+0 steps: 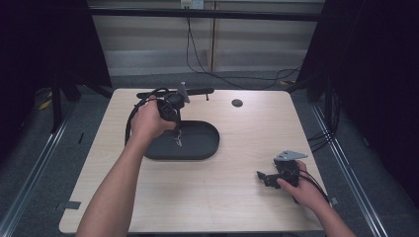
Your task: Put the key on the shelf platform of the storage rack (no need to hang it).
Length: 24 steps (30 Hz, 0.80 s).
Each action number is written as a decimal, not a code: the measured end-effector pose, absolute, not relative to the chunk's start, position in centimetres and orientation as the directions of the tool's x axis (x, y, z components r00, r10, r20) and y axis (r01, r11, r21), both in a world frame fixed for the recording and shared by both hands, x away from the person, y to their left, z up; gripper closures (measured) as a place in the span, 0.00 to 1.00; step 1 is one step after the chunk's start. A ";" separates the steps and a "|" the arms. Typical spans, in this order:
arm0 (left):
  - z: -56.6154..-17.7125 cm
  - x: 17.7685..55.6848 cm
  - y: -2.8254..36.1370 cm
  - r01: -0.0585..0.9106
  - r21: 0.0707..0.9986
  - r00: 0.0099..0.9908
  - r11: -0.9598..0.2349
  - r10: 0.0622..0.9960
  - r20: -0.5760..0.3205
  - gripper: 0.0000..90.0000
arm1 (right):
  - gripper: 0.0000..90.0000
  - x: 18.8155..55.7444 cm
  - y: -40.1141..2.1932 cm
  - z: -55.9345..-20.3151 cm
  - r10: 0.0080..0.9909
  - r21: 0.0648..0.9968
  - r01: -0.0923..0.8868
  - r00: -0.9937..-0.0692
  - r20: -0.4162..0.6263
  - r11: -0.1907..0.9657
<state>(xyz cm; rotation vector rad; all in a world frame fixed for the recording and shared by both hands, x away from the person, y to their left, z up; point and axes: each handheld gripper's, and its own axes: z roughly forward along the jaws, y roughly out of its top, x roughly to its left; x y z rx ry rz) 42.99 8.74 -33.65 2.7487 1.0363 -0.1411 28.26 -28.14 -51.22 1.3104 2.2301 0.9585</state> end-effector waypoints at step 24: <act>-36.8 44.1 9.1 0.692 0.153 0.722 -0.706 0.675 -0.151 0.99 | 0.14 28.3 -28.2 -51.2 0.870 0.720 0.608 -0.493 0.014 0.334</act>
